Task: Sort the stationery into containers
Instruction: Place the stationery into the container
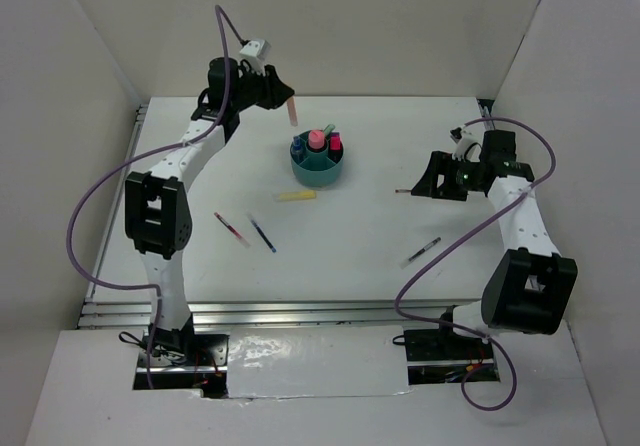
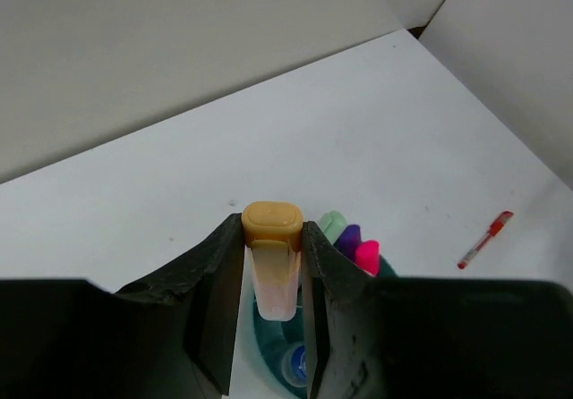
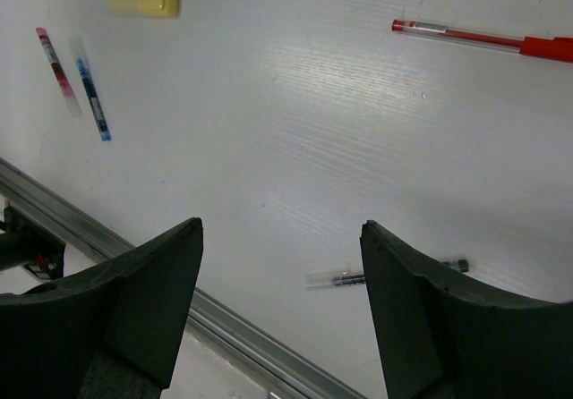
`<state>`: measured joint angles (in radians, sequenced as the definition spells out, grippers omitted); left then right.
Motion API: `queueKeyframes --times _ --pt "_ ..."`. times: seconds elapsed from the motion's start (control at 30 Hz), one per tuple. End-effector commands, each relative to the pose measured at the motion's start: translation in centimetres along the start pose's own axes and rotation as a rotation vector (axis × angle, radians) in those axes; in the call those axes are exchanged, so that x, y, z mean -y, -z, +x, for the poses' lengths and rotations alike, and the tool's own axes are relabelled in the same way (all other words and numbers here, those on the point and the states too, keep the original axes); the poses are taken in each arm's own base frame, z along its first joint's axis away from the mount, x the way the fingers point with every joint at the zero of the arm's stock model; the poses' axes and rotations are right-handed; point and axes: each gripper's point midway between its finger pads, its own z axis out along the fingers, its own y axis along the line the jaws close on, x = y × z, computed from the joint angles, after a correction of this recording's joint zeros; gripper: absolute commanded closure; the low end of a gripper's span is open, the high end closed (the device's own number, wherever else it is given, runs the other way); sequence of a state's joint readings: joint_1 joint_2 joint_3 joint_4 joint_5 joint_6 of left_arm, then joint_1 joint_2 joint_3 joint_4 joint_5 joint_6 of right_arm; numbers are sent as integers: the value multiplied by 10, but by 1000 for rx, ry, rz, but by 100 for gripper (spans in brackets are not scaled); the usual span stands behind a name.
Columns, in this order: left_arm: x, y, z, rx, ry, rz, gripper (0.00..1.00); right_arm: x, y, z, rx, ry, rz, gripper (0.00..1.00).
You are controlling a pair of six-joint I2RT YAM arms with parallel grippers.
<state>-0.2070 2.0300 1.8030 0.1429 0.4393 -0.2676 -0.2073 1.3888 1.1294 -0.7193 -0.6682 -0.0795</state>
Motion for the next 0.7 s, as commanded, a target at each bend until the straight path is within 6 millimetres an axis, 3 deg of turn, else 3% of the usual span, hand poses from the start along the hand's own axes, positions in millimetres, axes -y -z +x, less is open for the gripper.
queueKeyframes --times 0.0,0.3,0.67 --pt "30 -6 -41 114 -47 125 100 -3 2 -14 27 39 -1 22" --pt "30 -22 -9 70 -62 154 100 -2 1 -13 25 38 0 23" --pt "28 -36 15 45 -94 178 100 1 -1 -12 16 35 6 23"
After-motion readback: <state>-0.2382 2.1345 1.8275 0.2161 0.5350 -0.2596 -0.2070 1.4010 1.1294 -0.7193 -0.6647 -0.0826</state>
